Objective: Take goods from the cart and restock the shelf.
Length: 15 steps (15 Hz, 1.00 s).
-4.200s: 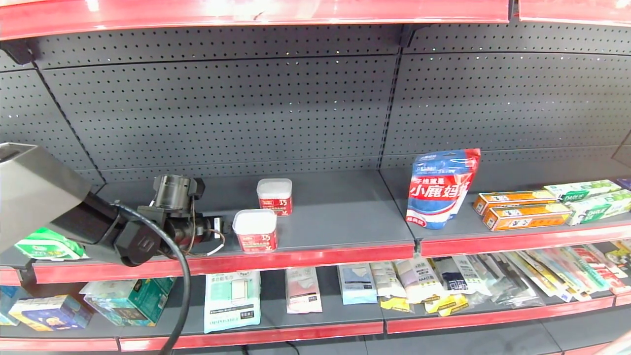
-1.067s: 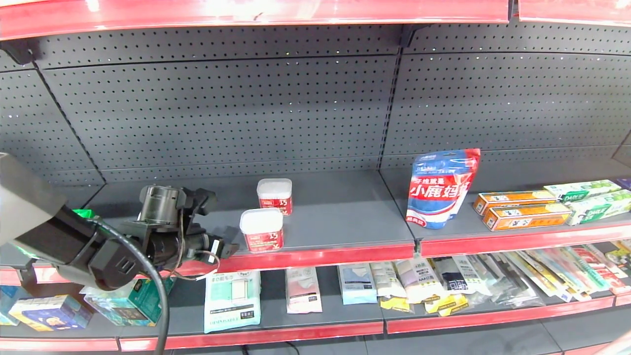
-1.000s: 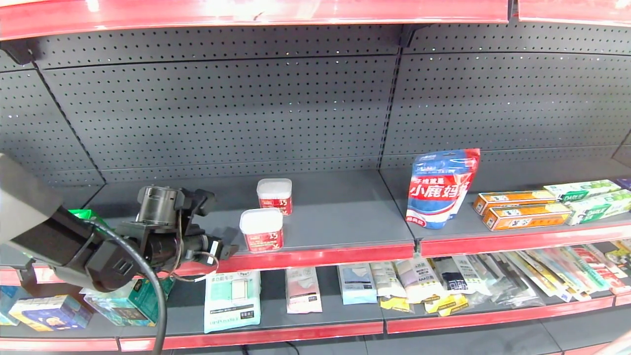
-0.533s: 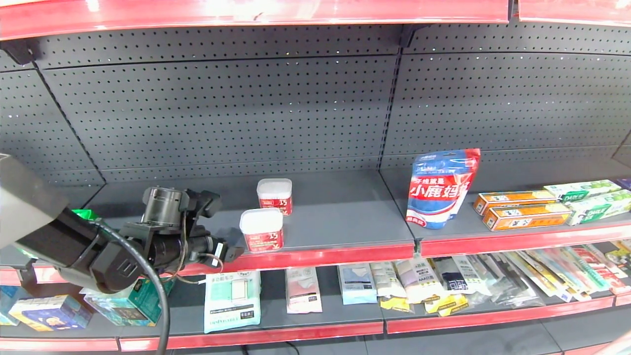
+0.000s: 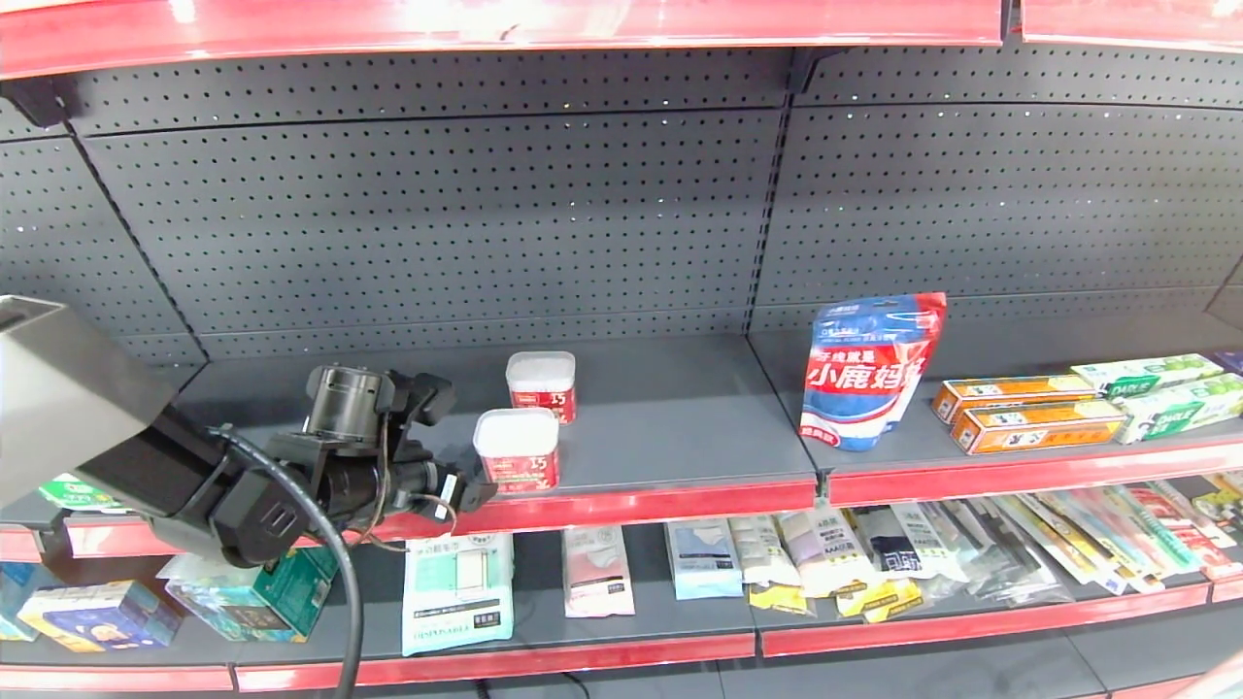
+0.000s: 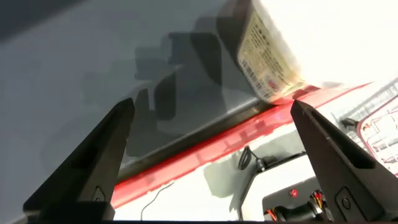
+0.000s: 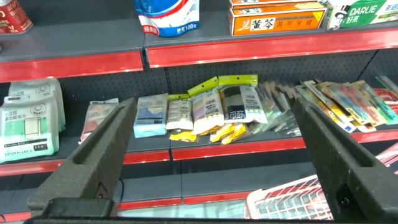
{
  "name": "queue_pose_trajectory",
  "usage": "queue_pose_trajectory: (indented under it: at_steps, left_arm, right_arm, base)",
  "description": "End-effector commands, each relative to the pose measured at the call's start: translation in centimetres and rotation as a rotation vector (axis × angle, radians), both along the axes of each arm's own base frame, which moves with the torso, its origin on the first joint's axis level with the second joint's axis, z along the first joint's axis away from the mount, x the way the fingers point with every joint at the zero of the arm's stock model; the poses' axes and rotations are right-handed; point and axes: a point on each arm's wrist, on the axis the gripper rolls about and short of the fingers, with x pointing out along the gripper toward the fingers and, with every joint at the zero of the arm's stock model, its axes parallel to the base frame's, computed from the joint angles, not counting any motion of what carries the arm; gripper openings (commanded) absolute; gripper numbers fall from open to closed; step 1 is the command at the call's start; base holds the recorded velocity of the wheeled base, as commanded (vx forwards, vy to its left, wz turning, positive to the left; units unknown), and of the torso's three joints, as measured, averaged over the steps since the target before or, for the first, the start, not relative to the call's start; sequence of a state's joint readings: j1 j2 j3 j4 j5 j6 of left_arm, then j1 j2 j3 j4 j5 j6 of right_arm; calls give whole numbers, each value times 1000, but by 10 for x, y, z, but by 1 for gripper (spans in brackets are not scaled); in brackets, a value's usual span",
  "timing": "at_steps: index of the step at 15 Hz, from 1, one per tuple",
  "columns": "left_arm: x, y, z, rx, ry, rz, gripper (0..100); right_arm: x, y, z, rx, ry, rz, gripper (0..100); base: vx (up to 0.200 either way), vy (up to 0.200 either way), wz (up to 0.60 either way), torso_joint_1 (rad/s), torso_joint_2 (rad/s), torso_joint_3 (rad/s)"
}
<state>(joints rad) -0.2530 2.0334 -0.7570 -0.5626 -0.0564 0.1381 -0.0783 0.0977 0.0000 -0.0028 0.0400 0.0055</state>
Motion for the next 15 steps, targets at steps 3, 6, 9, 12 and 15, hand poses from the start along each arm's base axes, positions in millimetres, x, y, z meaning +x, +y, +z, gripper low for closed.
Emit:
queue_pose_trajectory:
  at_steps: [3,6,9,12,15]
  left_arm:
    - [6,-2,-3,0,-2,-3,100]
    - [3,-1,-1,0,-1,-4,100]
    - [-4,12,11,3,24,24,100]
    - [0,47,22,-3,28,127,100]
    - [10,54,15,-18,32,167,100]
  right_arm:
    - [0,0,0,1,0,0,100]
    - [0,0,0,1,0,0,100]
    - [0,0,0,-1,0,0,100]
    - [0,0,0,1,0,0,100]
    - [0,0,0,-1,0,2,100]
  base:
    - [0,0,0,0,0,0]
    - [0,0,0,0,0,0]
    - [0,0,0,0,0,0]
    - [0,0,0,0,0,0]
    - [0,0,0,0,0,0]
